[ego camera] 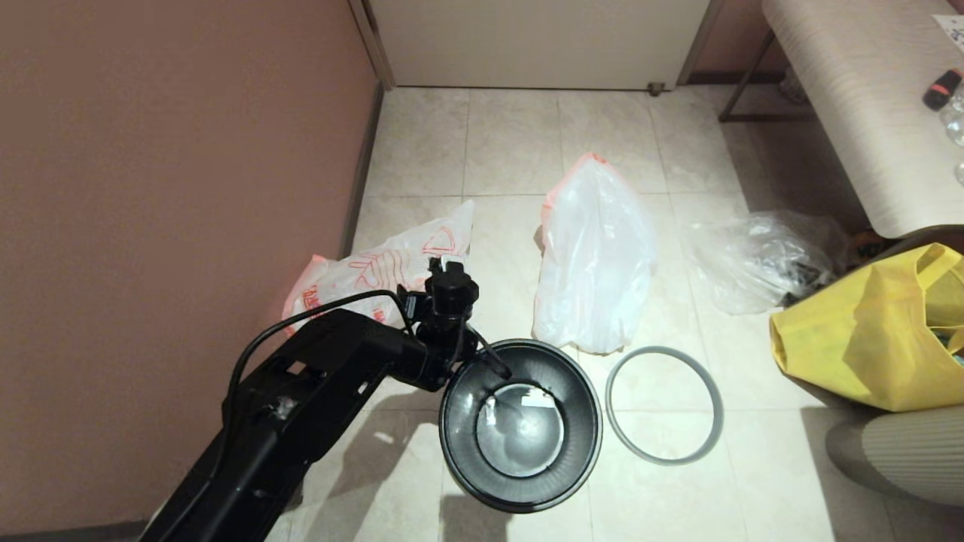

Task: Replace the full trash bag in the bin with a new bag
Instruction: Pick up a new trash bag

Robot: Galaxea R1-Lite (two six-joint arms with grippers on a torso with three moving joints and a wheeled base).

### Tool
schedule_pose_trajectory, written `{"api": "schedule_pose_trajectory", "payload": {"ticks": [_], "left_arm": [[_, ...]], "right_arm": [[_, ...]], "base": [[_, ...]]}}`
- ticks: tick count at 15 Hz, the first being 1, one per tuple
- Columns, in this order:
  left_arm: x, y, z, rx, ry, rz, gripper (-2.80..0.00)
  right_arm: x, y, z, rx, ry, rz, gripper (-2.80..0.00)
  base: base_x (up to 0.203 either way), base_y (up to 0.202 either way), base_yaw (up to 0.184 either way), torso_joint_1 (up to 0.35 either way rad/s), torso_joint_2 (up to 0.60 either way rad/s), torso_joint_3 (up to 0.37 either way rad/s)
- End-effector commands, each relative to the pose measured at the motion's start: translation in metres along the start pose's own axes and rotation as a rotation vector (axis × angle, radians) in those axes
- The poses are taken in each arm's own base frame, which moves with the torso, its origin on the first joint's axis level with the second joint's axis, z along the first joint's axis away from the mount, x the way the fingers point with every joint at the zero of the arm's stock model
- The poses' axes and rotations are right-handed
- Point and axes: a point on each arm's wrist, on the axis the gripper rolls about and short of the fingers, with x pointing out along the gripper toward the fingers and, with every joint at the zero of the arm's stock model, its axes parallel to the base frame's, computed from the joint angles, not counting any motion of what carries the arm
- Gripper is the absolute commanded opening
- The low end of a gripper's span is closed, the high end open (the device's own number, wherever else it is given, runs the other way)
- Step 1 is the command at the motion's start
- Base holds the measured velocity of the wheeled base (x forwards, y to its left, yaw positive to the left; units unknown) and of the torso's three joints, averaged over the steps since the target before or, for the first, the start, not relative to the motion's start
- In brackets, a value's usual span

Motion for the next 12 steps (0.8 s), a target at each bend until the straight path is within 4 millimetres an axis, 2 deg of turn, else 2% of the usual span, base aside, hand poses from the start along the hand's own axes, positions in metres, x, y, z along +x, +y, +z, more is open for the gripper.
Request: {"api": "schedule_pose_trajectory", "payload": {"ticks": [1,5,7,10,12], "left_arm": [[-0.003,0.018,0.031,-0.055,-0.037,0.021,0.0],[0.024,0.038,0.013,-0.044,0.016,0.123,0.0],[0.032,0.036,0.0,-0.037,0.036,0.16,0.0],[0.057,0.035,-0.028,-0.047,0.068,0.271,0.0],[0.059,0.035,-0.034,-0.048,0.077,0.298,0.0]], "right_arm": [[0.0,0.0,0.0,0.0,0.001,0.001,-2.8],[0.0,0.0,0.0,0.0,0.001,0.001,-2.8],[0.0,0.0,0.0,0.0,0.001,0.001,-2.8],[0.0,0.0,0.0,0.0,0.001,0.001,-2.8],[0.0,0.0,0.0,0.0,0.001,0.001,-2.8]], "base": [[0.0,0.0,0.0,0.0,0.0,0.0],[0.0,0.0,0.0,0.0,0.0,0.0],[0.0,0.0,0.0,0.0,0.0,0.0],[0.0,0.0,0.0,0.0,0.0,0.0],[0.0,0.0,0.0,0.0,0.0,0.0]]}}
